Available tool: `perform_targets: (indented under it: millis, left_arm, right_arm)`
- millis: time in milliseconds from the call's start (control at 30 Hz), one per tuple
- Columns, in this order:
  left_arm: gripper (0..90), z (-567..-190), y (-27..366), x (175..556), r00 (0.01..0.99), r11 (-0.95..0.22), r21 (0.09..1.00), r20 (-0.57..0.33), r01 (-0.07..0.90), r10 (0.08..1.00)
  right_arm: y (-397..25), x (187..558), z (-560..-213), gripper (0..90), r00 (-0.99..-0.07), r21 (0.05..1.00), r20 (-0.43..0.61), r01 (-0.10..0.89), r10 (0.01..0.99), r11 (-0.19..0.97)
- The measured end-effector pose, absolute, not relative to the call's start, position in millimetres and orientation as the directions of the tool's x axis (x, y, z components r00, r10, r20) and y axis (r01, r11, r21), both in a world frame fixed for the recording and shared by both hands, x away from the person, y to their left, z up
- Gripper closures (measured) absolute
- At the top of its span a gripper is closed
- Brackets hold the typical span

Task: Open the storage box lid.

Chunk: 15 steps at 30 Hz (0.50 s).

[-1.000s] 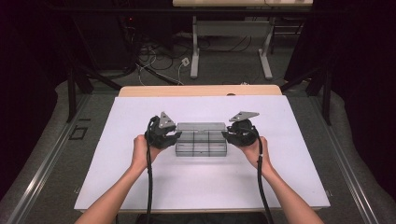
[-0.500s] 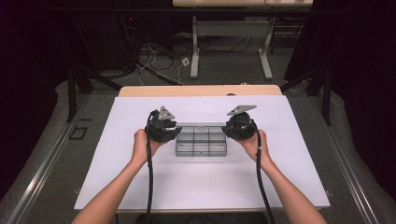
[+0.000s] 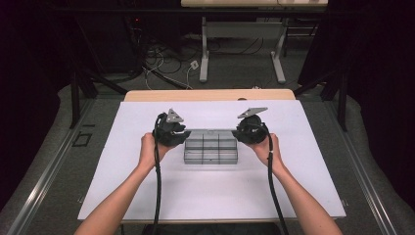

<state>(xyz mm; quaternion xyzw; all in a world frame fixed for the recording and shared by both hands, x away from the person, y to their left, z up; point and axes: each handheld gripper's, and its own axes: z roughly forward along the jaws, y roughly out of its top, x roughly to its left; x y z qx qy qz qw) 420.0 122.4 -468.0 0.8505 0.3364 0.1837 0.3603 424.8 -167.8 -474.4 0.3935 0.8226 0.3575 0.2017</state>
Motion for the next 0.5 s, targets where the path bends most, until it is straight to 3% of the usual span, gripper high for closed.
perform_targets:
  millis: [500]
  left_arm:
    - [66.5,-469.7,120.8,431.9,0.702,-0.518,0.729,0.072,0.448,0.709]
  right_arm:
    - [-168.1,436.8,-476.7,72.9,-0.605,0.732,-0.041,0.523,0.795,0.436]
